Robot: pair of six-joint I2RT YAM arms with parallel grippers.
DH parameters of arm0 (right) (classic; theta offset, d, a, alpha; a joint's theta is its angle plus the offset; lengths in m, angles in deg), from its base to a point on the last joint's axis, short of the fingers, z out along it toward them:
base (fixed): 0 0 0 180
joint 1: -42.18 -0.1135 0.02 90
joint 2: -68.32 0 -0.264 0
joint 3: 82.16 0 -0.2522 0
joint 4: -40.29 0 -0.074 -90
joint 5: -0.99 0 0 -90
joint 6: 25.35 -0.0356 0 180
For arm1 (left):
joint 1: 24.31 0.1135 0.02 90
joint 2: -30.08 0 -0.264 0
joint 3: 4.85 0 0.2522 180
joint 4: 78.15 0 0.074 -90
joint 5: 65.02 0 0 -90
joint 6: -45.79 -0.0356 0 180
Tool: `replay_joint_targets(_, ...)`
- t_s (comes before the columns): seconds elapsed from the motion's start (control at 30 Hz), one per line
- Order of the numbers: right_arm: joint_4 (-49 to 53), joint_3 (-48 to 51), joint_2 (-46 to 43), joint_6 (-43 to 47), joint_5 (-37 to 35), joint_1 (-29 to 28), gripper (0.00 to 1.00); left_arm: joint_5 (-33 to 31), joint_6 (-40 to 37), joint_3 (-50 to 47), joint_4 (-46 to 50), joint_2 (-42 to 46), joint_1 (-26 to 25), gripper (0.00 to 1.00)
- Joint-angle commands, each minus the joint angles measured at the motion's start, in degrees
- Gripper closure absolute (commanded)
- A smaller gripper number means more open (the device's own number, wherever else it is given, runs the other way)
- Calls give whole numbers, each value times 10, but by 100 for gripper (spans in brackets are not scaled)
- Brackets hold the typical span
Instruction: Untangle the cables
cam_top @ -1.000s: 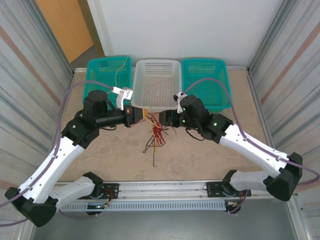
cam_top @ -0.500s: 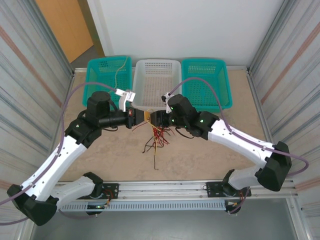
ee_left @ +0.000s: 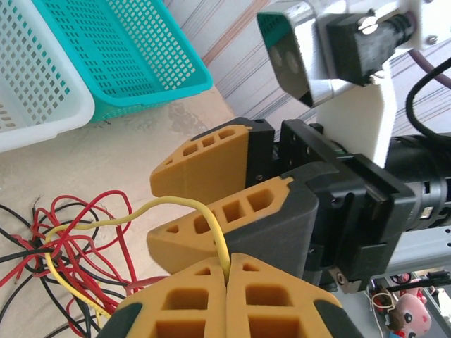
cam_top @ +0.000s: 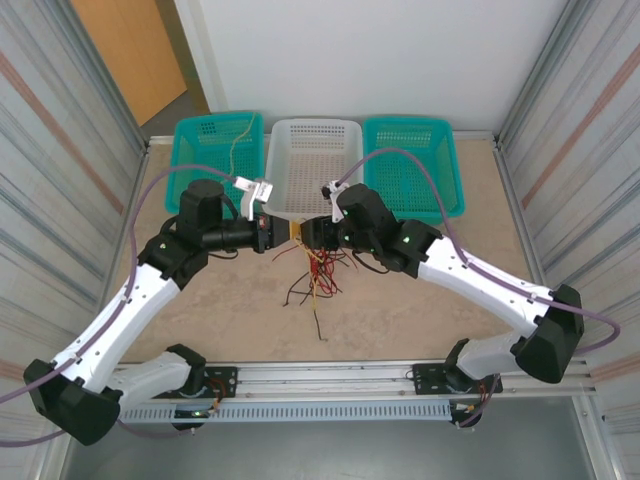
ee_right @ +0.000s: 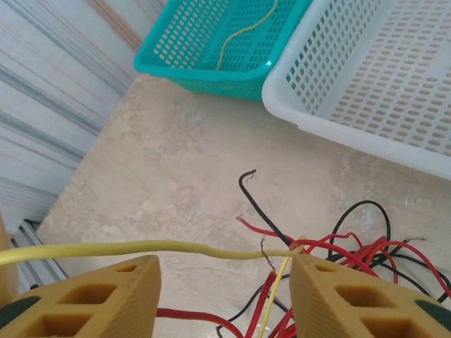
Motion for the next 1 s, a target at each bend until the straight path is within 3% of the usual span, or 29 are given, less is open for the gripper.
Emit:
replay_joint_targets(0.0, -5, -20, 7, 20, 7, 11, 44, 41, 17, -2, -41, -4, 4, 100)
replay_joint_targets(0.1, -8, -25, 16, 23, 16, 22, 38, 58, 27, -3, -55, -10, 5, 100)
replay_joint_targets(0.17, -9, -26, 17, 24, 18, 27, 42, 63, 31, -3, -57, -12, 7, 100)
replay_joint_targets(0.53, -24, -17, 11, 29, 30, 39, 99, 86, 54, -24, -79, -11, 31, 100)
replay_joint_targets(0.6, -25, -14, 10, 28, 31, 39, 100, 81, 56, -29, -78, -13, 34, 100)
replay_joint_targets(0.7, -25, -8, 7, 25, 30, 39, 100, 70, 61, -36, -73, -11, 40, 67)
replay_joint_targets(0.87, -29, 6, 3, 13, 31, 39, 100, 66, 69, -52, -77, -3, 57, 43)
replay_joint_targets(0.97, -23, 19, 0, -2, 16, 39, 97, 49, 56, -49, -34, -3, 70, 36)
